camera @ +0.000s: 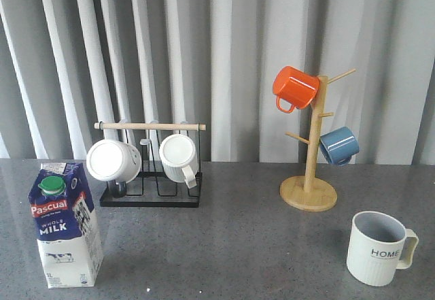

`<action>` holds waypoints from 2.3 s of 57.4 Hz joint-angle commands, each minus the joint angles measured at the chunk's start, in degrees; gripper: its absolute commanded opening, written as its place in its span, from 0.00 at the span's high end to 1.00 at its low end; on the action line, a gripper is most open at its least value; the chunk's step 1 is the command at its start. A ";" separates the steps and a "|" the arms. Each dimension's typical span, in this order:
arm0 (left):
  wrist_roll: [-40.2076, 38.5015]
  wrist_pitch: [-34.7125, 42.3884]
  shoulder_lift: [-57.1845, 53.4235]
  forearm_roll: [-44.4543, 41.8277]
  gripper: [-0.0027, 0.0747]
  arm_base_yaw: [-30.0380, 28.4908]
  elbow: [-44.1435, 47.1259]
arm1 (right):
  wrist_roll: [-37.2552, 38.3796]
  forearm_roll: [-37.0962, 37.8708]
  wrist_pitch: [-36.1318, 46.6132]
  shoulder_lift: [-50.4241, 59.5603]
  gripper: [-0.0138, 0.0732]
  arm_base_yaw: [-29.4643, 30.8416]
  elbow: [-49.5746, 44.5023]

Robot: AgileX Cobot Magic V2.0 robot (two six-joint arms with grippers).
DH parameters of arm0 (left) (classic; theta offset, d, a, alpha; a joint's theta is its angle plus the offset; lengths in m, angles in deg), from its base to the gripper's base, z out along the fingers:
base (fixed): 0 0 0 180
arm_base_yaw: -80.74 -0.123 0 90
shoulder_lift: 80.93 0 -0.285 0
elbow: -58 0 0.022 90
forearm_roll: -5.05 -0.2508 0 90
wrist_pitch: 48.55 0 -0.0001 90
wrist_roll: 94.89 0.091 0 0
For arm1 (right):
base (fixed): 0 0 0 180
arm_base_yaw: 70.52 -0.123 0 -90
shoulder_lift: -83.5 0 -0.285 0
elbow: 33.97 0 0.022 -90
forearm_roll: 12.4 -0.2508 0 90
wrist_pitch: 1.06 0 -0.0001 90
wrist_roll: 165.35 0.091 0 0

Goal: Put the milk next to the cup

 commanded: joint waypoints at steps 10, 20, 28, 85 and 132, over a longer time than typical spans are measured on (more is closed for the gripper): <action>-0.11 4.13 0.63 0.32 0.97 0.04 -1.18 | -0.13 0.32 4.34 0.65 0.85 0.22 -0.45; -0.11 4.13 0.63 0.32 0.97 0.04 -1.18 | -0.13 0.32 4.34 0.65 0.85 0.22 -0.45; -0.11 4.13 0.63 0.32 0.97 0.04 -1.18 | -0.13 0.32 4.34 0.65 0.85 0.22 -0.45; -2.15 8.05 37.83 0.42 0.97 0.10 -37.20 | -32.26 -27.03 21.93 -40.15 0.85 -0.99 30.12; -3.16 4.44 44.99 0.37 0.31 0.04 -37.32 | -36.56 -28.56 15.97 -49.74 0.11 -1.98 30.23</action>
